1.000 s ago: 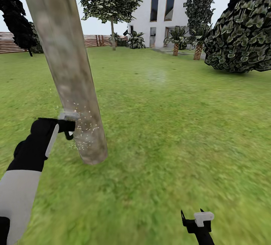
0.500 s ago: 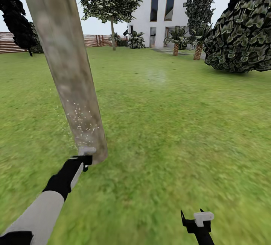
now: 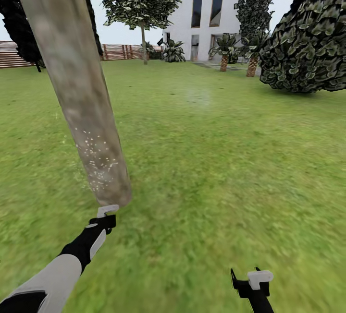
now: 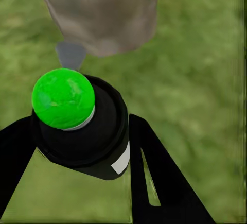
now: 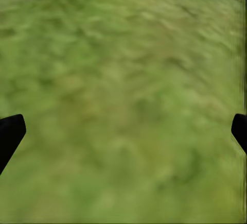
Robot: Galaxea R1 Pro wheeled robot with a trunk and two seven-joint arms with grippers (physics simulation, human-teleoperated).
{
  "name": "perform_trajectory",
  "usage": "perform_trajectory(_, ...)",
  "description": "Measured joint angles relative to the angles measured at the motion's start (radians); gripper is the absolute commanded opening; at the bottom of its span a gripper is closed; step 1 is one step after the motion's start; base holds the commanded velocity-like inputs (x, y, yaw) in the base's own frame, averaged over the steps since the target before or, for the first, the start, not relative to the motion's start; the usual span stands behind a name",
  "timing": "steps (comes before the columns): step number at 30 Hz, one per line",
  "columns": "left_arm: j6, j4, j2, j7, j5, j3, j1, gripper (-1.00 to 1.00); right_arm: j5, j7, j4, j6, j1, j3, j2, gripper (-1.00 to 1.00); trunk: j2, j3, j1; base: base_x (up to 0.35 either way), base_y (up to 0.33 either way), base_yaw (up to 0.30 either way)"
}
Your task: In the garden, pick up the pesticide atomizer on the floor and spray pesticide onto both trees until each tree trunk is fully covered.
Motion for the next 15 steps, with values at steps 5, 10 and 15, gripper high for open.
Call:
perform_trajectory(5, -0.006, 0.007, -0.002, 0.093, 0.001, 0.0, 0.001, -1.0, 0.0, 0.0, 0.0, 0.0, 0.0, 0.0, 0.0, 1.0, 0.0, 0.0, 0.0, 0.095, -0.271, 0.247)
perform_trajectory(10, -0.006, 0.016, -0.013, 0.102, 0.029, 0.0, 0.001, -1.0, 0.0, 0.0, 0.0, 0.0, 0.0, 0.0, 0.0, 1.0, 0.0, 0.0, 0.0, 0.007, -0.271, 0.133)
perform_trajectory(15, -0.001, 0.016, -0.015, 0.103, 0.055, 0.0, 0.001, -1.0, 0.0, 0.0, 0.0, 0.0, 0.0, 0.0, -0.001, 1.0, 0.0, 0.0, 0.0, 0.0, -0.271, 0.002)
